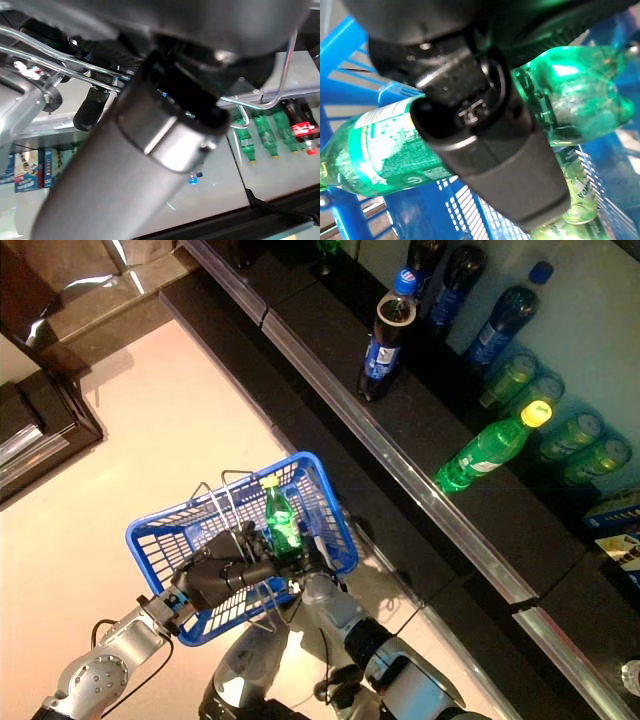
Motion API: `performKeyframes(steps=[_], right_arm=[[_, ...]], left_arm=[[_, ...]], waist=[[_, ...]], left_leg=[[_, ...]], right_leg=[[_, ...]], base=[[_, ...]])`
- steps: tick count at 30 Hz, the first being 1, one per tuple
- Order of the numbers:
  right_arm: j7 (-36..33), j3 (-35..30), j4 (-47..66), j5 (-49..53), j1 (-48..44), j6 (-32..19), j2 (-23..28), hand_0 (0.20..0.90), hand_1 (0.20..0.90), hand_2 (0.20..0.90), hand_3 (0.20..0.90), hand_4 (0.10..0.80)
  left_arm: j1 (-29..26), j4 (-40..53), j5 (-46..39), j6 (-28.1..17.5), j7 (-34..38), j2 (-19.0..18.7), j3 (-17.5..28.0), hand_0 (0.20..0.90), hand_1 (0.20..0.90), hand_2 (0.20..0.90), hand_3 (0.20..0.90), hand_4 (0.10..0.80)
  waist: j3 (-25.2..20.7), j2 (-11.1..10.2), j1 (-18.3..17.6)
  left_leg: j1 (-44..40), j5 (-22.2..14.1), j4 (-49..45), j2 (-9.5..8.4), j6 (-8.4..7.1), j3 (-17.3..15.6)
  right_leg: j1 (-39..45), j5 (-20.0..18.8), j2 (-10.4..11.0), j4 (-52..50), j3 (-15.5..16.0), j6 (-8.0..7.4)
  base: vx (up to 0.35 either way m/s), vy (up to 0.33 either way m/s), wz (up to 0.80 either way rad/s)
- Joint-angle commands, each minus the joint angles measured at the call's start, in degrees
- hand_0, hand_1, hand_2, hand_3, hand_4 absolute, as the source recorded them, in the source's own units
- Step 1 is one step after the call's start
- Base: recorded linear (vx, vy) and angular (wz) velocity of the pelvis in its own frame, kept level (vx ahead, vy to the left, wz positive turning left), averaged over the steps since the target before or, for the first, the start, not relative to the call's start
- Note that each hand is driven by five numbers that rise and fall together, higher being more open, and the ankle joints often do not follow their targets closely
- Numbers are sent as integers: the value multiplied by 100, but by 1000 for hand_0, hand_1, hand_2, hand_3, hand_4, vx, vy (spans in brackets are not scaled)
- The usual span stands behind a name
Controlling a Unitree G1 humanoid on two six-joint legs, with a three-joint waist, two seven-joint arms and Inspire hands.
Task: Pick up the drink and place into the basket.
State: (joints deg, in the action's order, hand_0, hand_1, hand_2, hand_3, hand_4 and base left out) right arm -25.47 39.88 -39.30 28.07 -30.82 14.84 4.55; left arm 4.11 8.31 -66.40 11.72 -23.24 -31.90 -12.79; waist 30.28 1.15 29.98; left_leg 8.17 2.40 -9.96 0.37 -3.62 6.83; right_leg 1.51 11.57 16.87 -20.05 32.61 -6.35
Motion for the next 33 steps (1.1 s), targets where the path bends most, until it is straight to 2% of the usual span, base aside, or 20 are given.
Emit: performKeyframes(steps=[1, 6, 9, 12, 13, 19, 24, 27, 28, 29, 30, 31, 32, 33], right_arm=[[139, 239, -151, -232, -146, -220, -453, 300, 300, 300, 200, 100], [338, 142, -689, -575, -47, -443, -453, 300, 300, 300, 200, 100], [383, 247, -844, -1081, -14, -259, -399, 300, 300, 300, 200, 100], [429, 255, -994, -973, -19, -6, -394, 300, 300, 300, 200, 100], [465, 241, -1211, -628, -17, 81, -401, 300, 300, 300, 200, 100], [749, 89, -1722, -765, -183, -122, -542, 300, 300, 300, 200, 100], [766, 112, -1817, -1078, -355, 14, -530, 300, 300, 300, 200, 100], [749, 79, -2056, -1531, -491, 281, -441, 300, 300, 300, 200, 100], [748, 83, -2133, -1755, -535, 396, -402, 441, 441, 441, 365, 265], [741, 87, -2148, -1825, -547, 439, -389, 479, 479, 479, 409, 309], [708, 100, -2215, -2071, -594, 625, -356, 467, 467, 467, 395, 295], [677, 98, -2266, -2361, -635, 872, -325, 418, 418, 418, 337, 237], [662, 128, -2314, -2473, -656, 950, -285, 418, 418, 418, 337, 237], [678, 130, -2386, -2612, -695, 1042, -244, 493, 493, 493, 425, 325]], left_arm=[[-891, 2483, -620, -931, -1641, 734, 249, 300, 300, 300, 200, 100], [-963, 2497, -654, -1031, -1578, 755, 227, 300, 300, 300, 200, 100], [-959, 2544, -682, -1060, -1543, 816, 228, 300, 300, 300, 200, 100], [-974, 2552, -659, -1092, -1523, 853, 210, 300, 300, 300, 200, 100], [-1000, 2593, -652, -1095, -1458, 891, 173, 300, 300, 300, 200, 100], [-1152, 2665, -622, -1067, -1233, 913, 43, 300, 300, 300, 200, 100], [-1211, 2712, -614, -988, -1119, 913, -6, 300, 300, 300, 200, 100], [-1273, 2669, -579, -960, -1058, 939, -50, 300, 300, 300, 200, 100], [-1281, 2669, -555, -952, -1041, 962, -76, 300, 300, 300, 200, 100], [-1285, 2664, -553, -951, -1037, 966, -84, 300, 300, 300, 200, 100], [-1294, 2657, -546, -939, -1025, 982, -104, 300, 300, 300, 200, 100], [-1308, 2654, -499, -928, -997, 1028, -139, 300, 300, 300, 200, 100], [-1320, 2641, -495, -934, -989, 1029, -152, 300, 300, 300, 200, 100], [-1330, 2624, -490, -957, -972, 1036, -196, 300, 300, 300, 200, 100]], waist=[[-907, 55, -53], [-799, 143, -107], [-746, 180, -127], [-720, 192, -131], [-695, 205, -130], [-641, 226, -113], [-624, 195, -88], [-626, 178, -95], [-626, 175, -94], [-627, 174, -94], [-628, 173, -95], [-622, 172, -95], [-619, 173, -95], [-624, 174, -94]], left_leg=[[326, -196, -433, -132, -145, 171], [363, -160, -370, -132, -132, 130], [387, -145, -343, -138, -126, 115], [396, -140, -338, -139, -124, 110], [408, -137, -333, -137, -117, 104], [415, -102, -288, -141, -109, 110], [404, -80, -268, -142, -108, 112], [395, -69, -244, -138, -94, 103], [386, -70, -235, -137, -89, 105], [383, -70, -231, -136, -86, 105], [384, -68, -232, -139, -84, 100], [394, -63, -240, -141, -82, 93], [391, -60, -237, -141, -74, 86], [388, -57, -229, -140, -66, 84]], right_leg=[[417, -638, -266, 721, 119, 94], [304, -676, -232, 692, 112, 54], [245, -697, -212, 682, 103, 29], [223, -706, -200, 675, 109, 25], [209, -714, -199, 679, 107, 27], [164, -732, -182, 640, 142, 25], [154, -758, -164, 620, 168, 20], [137, -761, -157, 593, 168, 22], [131, -764, -151, 583, 173, 21], [129, -765, -148, 579, 174, 20], [121, -766, -143, 568, 173, 17], [122, -767, -137, 561, 175, 17], [123, -772, -130, 555, 179, 16], [119, -775, -121, 548, 184, 9]], base=[[-53, -1, 0], [-50, 6, -1], [-34, -2, -2], [-11, -1, -1], [0, 0, 0], [0, 0, 0], [0, 0, 0], [0, 0, 0], [0, 0, 0], [0, 0, 0], [0, 0, 0], [0, 0, 0], [0, 0, 0], [0, 0, 0]])
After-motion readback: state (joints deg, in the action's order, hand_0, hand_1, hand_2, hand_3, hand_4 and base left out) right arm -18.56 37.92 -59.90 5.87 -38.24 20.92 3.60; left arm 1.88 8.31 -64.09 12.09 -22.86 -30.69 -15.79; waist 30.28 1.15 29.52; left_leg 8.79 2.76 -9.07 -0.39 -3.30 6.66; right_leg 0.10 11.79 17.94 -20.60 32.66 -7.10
